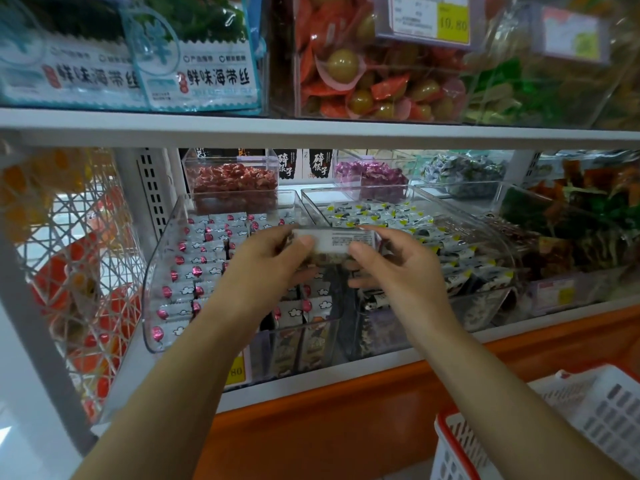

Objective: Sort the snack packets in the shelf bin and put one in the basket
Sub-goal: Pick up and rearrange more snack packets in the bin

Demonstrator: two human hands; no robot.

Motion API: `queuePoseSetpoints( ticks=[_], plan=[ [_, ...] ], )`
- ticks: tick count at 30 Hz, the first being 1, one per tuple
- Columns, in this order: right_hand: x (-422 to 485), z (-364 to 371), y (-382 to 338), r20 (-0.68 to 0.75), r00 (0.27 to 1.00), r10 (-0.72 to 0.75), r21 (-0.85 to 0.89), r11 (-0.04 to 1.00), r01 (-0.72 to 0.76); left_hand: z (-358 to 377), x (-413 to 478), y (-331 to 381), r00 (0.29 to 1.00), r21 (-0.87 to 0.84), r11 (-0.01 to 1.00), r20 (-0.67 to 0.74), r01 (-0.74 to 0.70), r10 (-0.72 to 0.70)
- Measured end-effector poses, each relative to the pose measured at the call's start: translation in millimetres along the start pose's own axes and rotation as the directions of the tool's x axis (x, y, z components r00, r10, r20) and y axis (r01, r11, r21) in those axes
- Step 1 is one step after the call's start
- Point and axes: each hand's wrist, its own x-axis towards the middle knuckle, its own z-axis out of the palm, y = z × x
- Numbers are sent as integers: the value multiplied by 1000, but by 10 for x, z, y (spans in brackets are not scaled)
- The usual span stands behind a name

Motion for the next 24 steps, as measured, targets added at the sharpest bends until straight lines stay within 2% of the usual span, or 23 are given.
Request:
queuePoseSetpoints(
  ticks=[2, 3, 5, 8, 11, 13, 17, 20, 24],
  plan=[
    [81, 8, -8, -63, 998, 3, -28, 1000, -5, 16, 40, 14, 1000, 38, 999, -6, -13, 13],
    [142, 17, -9, -99, 995, 5, -37, 999, -9, 1, 81, 6, 999, 118, 993, -39, -23, 27],
    [309, 53, -10, -155, 988, 9, -63, 998, -18, -64, 195, -28, 990, 397, 917, -106, -43, 93],
    [590, 181, -4, -160, 987, -34, -154, 988, 9, -159, 375, -102, 990, 700, 711, -46, -62, 132],
    [850, 358, 43, -116, 987, -106, -260, 963, 73, -213, 552, -243, 997, 902, 424, 77, -78, 20],
    [1027, 457, 92, -67, 984, -166, -396, 910, 126, -235, 644, -325, 995, 950, 307, 82, -59, -63],
    [1248, 602, 171, 96, 971, -218, -596, 769, 231, -232, 757, -452, 986, 966, 251, 96, -59, -134],
    [1336, 686, 183, 218, 951, -220, -703, 641, 309, -221, 788, -466, 981, 962, 265, 116, -72, -157],
    [1409, 813, 172, 376, 921, -99, -815, 437, 380, -224, 787, -457, 974, 953, 286, 154, -102, -164]
  ],
)
